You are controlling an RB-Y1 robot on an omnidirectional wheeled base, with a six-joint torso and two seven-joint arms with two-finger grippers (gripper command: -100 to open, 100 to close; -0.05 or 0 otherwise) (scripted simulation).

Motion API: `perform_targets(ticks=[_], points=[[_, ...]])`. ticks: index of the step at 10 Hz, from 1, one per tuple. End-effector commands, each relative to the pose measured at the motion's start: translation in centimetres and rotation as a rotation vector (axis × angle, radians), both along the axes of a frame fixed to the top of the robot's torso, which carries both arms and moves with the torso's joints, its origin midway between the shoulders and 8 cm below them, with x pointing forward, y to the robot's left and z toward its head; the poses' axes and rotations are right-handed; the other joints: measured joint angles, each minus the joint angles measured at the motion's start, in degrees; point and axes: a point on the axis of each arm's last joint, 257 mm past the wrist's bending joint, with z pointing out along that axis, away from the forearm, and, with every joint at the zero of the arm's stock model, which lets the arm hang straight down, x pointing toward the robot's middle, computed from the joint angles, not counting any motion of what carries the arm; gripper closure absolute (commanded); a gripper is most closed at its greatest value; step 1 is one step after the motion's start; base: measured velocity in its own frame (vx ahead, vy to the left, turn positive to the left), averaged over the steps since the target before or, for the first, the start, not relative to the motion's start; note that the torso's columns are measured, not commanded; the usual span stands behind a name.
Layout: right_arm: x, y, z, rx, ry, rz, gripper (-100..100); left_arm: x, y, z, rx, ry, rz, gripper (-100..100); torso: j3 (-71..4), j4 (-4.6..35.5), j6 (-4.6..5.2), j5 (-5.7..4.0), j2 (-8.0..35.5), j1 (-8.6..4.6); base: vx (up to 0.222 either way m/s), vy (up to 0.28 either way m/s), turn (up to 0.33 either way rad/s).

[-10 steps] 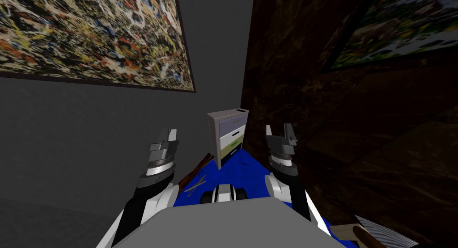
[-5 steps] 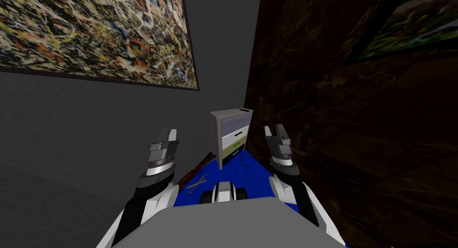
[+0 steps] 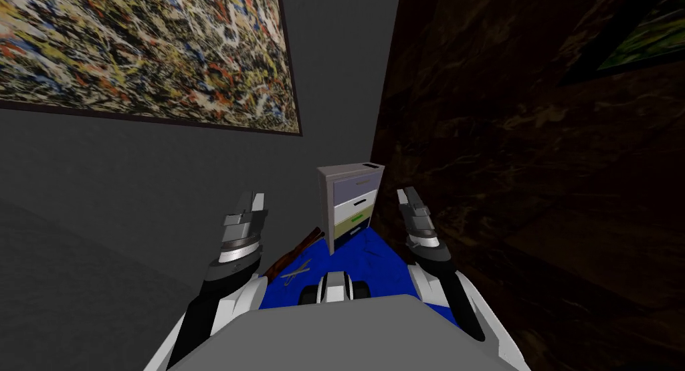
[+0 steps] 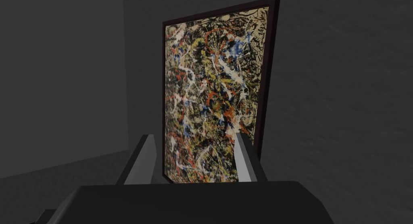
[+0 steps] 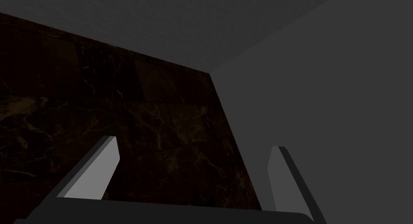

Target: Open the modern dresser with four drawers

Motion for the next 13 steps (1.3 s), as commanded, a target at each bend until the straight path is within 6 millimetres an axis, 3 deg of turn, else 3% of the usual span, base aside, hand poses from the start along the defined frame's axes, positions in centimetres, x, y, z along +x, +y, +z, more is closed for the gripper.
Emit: perform_targets(ticks=[1,13], points=[[0.4,-0.3,-0.6,-0.098,0.015,-0.089,-100,0.0,0.0,0.0,0.000,0.000,0.000,0,0.01,0.00,0.03,0.01,0.02,0.05,0.040,-0.039,0.174],[1.9,-3.1,-3.1,-0.534,0.072,-0.501,-100,0.0,0.0,0.0,0.000,0.000,0.000,0,0.01,0.00,0.03,0.01,0.02,0.06,0.034,-0.050,0.166]])
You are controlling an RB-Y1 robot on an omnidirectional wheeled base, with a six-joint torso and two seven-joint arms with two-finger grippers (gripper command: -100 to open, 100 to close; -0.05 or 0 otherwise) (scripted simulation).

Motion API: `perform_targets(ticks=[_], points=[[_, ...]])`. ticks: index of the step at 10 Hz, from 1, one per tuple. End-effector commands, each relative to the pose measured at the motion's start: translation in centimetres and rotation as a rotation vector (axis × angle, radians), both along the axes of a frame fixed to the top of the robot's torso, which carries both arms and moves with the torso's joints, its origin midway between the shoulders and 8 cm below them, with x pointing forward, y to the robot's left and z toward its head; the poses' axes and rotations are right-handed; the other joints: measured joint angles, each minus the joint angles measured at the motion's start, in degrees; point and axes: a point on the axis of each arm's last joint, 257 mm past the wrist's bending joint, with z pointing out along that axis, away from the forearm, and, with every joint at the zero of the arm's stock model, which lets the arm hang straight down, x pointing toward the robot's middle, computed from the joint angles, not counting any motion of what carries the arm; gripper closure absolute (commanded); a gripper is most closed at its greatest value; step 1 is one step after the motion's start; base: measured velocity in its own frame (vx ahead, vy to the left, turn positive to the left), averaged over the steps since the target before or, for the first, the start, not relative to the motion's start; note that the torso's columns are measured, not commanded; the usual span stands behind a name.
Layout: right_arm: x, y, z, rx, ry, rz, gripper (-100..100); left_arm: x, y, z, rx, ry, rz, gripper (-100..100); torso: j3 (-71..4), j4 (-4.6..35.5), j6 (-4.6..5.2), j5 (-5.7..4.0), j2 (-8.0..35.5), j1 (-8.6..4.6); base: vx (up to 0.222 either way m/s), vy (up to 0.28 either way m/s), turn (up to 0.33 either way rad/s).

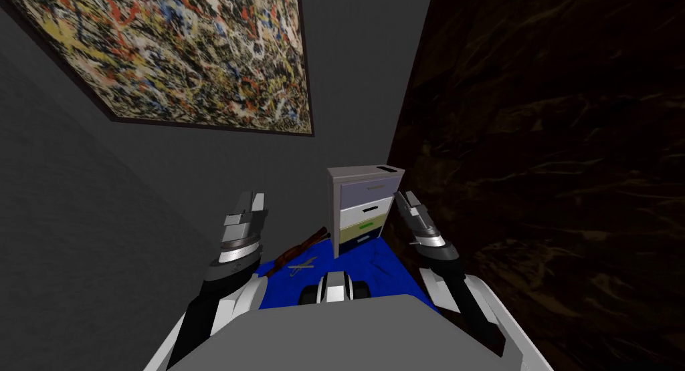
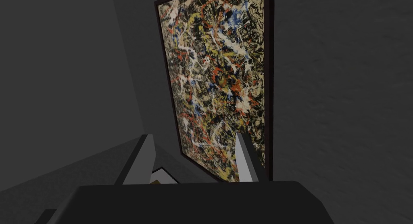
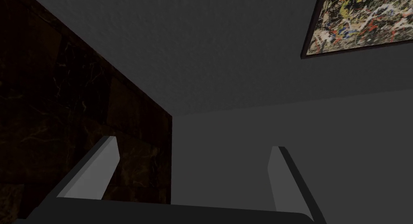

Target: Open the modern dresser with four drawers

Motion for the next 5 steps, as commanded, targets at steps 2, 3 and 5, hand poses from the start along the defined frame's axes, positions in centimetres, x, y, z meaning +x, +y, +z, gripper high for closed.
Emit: perform_targets(ticks=[2,3,5], points=[[0.3,-0.7,-0.6,-0.104,0.008,-0.097,-100,0.0,0.0,0.0,0.000,0.000,0.000,0,0.01,0.00,0.01,-0.01,0.02,-0.03,0.018,-0.038,0.037],[0.5,-1.4,-1.1,-0.166,0.023,-0.157,-100,0.0,0.0,0.0,0.000,0.000,0.000,0,0.06,0.03,0.01,0.01,0.10,0.03,0.024,-0.034,0.254],[0.6,-2.2,-1.6,-0.239,0.036,-0.227,-100,0.0,0.0,0.0,0.000,0.000,0.000,0,0.01,0.00,0.01,-0.01,0.01,-0.05,0.026,-0.048,0.145]])
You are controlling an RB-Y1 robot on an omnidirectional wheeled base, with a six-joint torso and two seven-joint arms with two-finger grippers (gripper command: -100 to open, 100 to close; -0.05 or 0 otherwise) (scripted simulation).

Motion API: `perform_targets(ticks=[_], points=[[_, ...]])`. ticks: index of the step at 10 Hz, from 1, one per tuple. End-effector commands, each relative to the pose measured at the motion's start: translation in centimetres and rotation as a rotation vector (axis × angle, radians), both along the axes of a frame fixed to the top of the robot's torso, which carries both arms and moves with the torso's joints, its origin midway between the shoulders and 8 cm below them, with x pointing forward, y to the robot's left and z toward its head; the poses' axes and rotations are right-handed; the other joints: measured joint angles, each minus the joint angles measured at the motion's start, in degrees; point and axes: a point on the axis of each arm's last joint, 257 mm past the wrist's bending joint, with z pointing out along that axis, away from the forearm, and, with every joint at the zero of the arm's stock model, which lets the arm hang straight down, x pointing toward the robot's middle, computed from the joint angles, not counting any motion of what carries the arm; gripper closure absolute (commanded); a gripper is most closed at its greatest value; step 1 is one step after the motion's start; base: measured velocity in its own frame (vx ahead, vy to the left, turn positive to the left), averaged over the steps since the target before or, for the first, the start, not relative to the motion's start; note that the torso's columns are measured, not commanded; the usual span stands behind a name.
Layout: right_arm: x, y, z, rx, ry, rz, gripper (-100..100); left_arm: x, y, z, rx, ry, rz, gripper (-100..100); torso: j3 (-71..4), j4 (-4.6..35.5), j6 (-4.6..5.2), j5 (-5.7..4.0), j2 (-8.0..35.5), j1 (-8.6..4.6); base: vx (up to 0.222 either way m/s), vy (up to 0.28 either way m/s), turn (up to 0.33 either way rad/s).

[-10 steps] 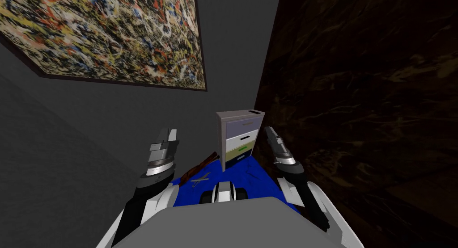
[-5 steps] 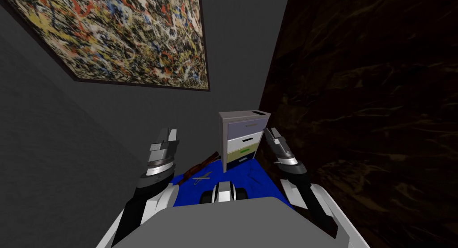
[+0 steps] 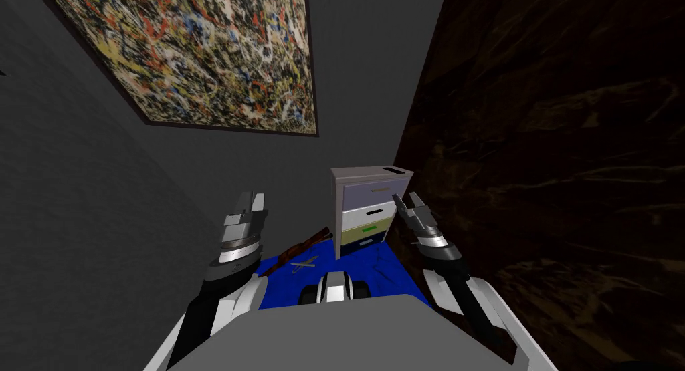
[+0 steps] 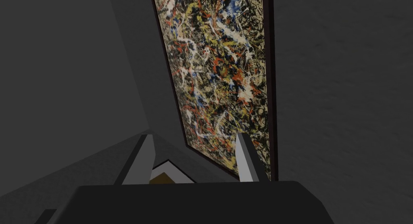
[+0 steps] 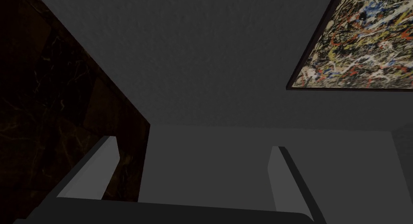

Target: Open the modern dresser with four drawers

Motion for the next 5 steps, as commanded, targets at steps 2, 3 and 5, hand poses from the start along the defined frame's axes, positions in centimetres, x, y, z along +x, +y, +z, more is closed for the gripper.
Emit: perform_targets(ticks=[2,3,5], points=[[0.3,-1.7,-1.2,-0.148,0.032,-0.144,-100,0.0,0.0,0.0,0.000,0.000,0.000,0,-0.01,0.00,-0.01,0.00,-0.01,0.00,0.028,-0.048,0.179],[0.3,-1.7,-1.2,-0.171,0.028,-0.160,-100,0.0,0.0,0.0,0.000,0.000,0.000,0,-0.01,-0.01,-0.05,0.01,-0.03,0.03,0.025,-0.042,0.118],[0.4,-2.5,-1.8,-0.240,0.045,-0.224,-100,0.0,0.0,0.0,0.000,0.000,0.000,0,0.04,0.02,-0.01,0.03,0.06,0.10,0.014,-0.023,0.061]])
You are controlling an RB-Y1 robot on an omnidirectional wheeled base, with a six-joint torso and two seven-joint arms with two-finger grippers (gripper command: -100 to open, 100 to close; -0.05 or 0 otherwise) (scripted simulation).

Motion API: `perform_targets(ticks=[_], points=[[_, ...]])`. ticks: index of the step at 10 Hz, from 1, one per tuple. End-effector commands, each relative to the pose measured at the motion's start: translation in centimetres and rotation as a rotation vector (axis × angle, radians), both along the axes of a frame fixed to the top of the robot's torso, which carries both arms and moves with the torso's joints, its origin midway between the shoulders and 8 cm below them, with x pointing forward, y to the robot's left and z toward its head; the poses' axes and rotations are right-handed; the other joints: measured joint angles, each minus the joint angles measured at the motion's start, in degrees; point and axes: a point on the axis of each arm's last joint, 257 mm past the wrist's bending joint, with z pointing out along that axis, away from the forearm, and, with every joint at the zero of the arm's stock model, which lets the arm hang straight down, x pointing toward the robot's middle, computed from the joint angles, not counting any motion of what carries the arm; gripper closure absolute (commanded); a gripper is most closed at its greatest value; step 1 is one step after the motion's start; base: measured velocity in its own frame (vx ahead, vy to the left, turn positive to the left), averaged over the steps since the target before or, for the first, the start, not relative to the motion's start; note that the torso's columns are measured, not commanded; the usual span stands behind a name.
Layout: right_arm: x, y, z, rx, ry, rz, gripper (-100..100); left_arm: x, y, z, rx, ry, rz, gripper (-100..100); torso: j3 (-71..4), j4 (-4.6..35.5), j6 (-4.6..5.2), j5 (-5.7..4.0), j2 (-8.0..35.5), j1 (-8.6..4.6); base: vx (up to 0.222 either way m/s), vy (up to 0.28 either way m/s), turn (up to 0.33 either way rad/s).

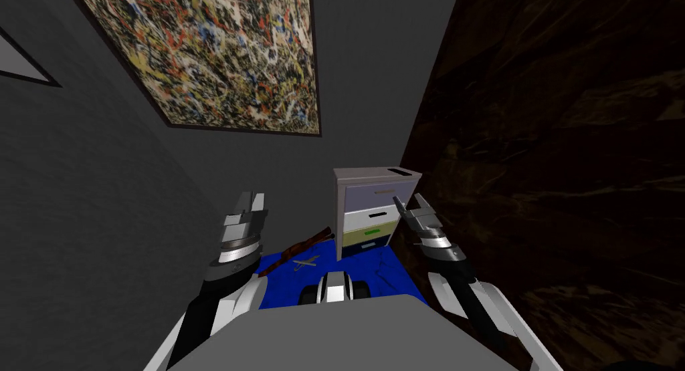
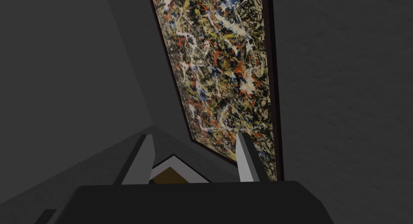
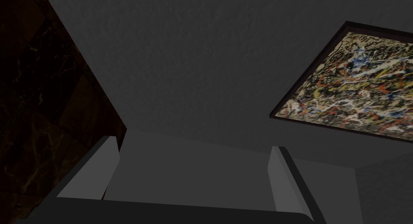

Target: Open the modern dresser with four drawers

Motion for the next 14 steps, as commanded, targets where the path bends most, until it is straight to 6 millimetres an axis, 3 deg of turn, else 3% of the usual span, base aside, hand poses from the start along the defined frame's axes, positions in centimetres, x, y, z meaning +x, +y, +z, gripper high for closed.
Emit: perform_targets(ticks=[1,14], points=[[0.1,-0.8,-0.7,-0.090,0.015,-0.079,-100,0.0,0.0,0.0,0.000,0.000,0.000,0,-0.02,-0.01,-0.05,-0.01,-0.04,-0.05,0.018,-0.034,0.144],[-0.3,-6.0,-5.1,-0.562,0.142,-0.445,-100,0.0,0.0,0.0,0.000,0.000,0.000,0,-0.04,-0.02,-0.04,-0.01,-0.06,-0.04,0.024,-0.026,0.126]])
